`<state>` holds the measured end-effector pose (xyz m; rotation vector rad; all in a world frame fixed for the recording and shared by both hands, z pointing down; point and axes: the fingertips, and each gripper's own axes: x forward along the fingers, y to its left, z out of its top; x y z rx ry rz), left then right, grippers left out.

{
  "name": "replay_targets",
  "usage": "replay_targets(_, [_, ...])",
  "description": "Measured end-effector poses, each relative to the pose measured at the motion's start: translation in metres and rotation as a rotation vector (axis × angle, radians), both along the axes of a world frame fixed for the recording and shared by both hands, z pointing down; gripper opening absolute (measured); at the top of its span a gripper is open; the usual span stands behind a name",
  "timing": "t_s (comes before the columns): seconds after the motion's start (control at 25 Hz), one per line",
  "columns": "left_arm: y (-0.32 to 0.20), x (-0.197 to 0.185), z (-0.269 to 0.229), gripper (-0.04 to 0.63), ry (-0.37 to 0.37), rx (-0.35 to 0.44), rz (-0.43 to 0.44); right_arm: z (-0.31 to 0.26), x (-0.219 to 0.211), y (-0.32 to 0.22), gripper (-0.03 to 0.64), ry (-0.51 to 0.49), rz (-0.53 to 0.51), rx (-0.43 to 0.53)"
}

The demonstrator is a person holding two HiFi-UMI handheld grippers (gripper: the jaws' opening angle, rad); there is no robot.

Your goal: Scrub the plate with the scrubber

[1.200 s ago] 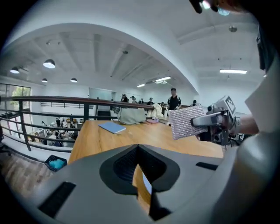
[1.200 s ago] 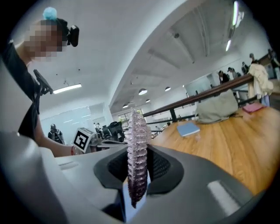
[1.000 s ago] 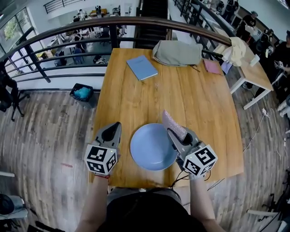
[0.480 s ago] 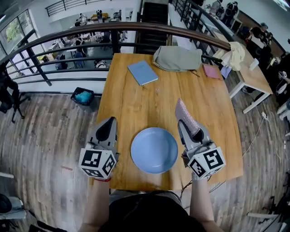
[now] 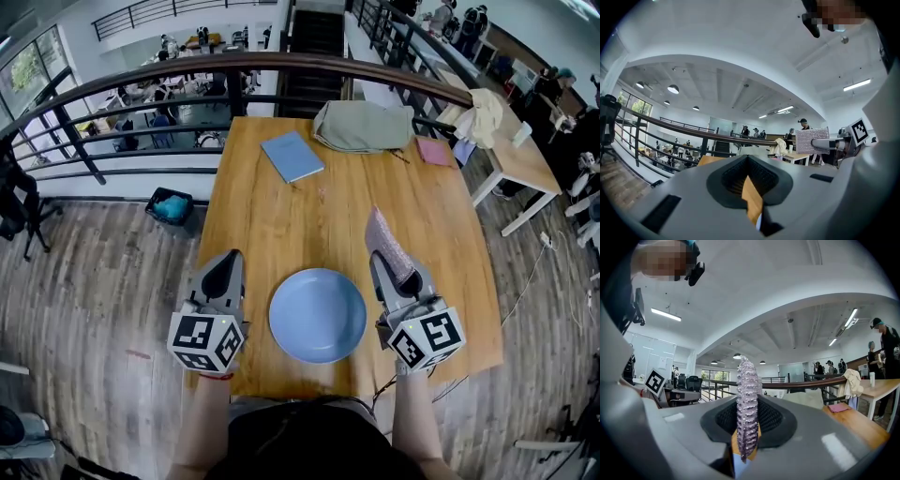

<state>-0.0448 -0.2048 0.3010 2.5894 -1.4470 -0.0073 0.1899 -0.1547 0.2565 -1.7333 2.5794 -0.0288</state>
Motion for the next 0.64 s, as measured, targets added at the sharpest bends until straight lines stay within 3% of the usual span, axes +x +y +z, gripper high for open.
replay_targets(0.64, [-0.0023,-0.0001,0.0028,-0.003,0.038,-0.023,0.002,0.0038,-0.0019,0.0014,0.078,-0.026,0.003,-0.006])
